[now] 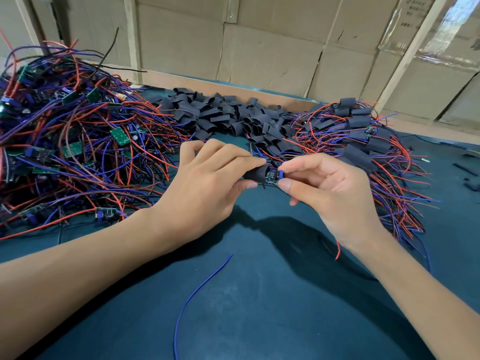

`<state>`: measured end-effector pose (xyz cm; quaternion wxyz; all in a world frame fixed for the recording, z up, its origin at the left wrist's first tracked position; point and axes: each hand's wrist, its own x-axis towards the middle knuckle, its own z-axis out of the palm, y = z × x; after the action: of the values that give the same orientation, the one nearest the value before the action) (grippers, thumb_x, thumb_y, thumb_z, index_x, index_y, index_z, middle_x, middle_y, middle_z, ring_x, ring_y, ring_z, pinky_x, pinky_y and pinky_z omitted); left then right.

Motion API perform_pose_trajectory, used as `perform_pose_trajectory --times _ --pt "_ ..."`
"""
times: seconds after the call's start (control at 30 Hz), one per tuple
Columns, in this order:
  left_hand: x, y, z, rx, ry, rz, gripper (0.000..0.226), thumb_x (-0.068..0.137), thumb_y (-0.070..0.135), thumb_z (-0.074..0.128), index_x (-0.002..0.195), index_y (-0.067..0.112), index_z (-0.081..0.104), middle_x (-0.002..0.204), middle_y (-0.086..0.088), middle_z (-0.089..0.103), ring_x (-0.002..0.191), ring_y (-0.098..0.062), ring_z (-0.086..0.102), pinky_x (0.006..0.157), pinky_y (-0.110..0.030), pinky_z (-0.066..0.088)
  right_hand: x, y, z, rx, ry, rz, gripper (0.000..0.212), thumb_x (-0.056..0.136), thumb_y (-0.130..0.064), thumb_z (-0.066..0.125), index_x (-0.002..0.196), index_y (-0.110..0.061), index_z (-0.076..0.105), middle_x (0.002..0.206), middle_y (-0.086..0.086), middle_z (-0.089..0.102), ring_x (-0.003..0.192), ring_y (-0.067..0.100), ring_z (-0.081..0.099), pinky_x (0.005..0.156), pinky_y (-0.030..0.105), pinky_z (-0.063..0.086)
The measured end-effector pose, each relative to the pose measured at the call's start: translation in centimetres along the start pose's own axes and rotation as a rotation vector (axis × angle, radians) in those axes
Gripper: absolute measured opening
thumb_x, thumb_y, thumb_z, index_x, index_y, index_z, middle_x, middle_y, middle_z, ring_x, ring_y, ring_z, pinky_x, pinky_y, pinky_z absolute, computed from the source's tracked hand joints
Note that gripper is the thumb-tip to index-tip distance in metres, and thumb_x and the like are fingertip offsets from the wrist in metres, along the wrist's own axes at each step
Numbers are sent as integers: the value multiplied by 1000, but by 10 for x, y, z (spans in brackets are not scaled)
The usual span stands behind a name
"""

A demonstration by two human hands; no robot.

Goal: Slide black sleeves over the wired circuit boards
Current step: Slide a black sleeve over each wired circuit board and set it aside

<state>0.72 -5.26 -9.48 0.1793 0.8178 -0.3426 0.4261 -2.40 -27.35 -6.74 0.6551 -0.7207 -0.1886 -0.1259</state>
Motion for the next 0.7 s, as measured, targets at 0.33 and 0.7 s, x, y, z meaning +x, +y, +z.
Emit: perform_pose_trajectory --times 0.33,0.7 --pt "2 4 -3 -156 -79 5 23 98 19 65 118 10 69 110 0 67 95 -29 64 80 -50 46 0 1 2 -142 23 70 15 70 -25 87 80 -28 75 75 3 73 53 17 56 40 24 40" --pt "3 6 -7 -211 -134 76 26 100 10 62 124 1 65 115 -12 64 97 -33 64 85 -45 53 -3 -3 -3 -262 -112 30 7 82 -17 80 87 -22 80 69 -18 66 58 4 48 54 7 36"
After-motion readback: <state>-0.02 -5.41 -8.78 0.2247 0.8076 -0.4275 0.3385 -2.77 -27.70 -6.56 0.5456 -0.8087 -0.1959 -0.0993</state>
